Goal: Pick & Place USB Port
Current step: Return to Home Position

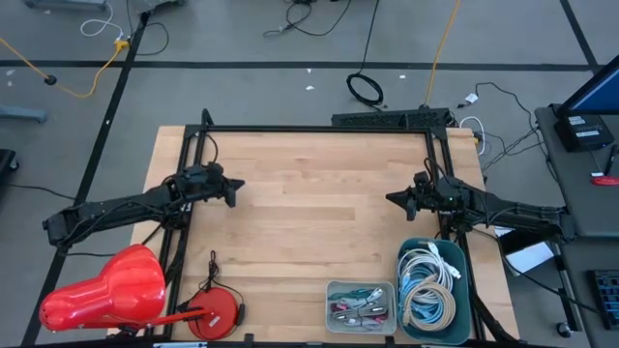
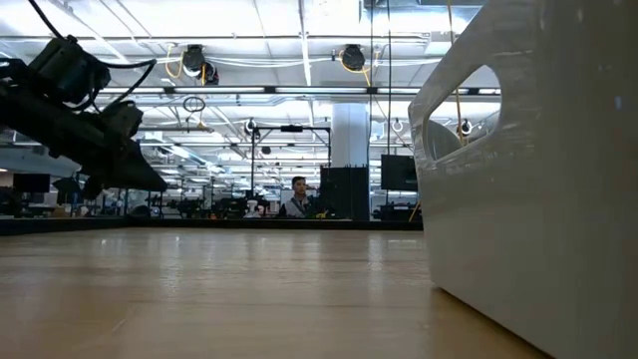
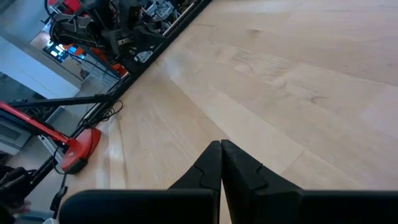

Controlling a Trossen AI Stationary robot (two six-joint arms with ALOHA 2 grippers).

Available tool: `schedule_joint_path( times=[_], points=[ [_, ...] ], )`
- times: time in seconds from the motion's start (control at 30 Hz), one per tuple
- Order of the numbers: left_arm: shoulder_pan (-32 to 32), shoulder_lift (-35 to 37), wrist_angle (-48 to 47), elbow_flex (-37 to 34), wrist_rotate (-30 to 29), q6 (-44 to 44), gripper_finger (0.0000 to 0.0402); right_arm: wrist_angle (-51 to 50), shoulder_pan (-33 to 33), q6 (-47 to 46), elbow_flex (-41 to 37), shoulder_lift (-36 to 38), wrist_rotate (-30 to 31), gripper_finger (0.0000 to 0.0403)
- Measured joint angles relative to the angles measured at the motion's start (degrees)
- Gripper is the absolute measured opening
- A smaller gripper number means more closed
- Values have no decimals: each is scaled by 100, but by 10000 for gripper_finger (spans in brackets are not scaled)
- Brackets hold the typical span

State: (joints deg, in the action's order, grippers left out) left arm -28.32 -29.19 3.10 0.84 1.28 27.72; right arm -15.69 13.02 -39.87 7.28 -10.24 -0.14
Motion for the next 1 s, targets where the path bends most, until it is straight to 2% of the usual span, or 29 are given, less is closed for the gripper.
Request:
schedule_joint_path(
  times=[0.17,0.5,1.0],
  points=[
    [0,-4,21,0,-181,-201,22,364,0,6,-1,0,4,0],
    [0,-4,11,0,-177,-194,23,1895,0,4,-38,4,7,0],
    [0,-4,12,7,-162,-196,24,2099,0,4,-20,-2,7,0]
  ],
)
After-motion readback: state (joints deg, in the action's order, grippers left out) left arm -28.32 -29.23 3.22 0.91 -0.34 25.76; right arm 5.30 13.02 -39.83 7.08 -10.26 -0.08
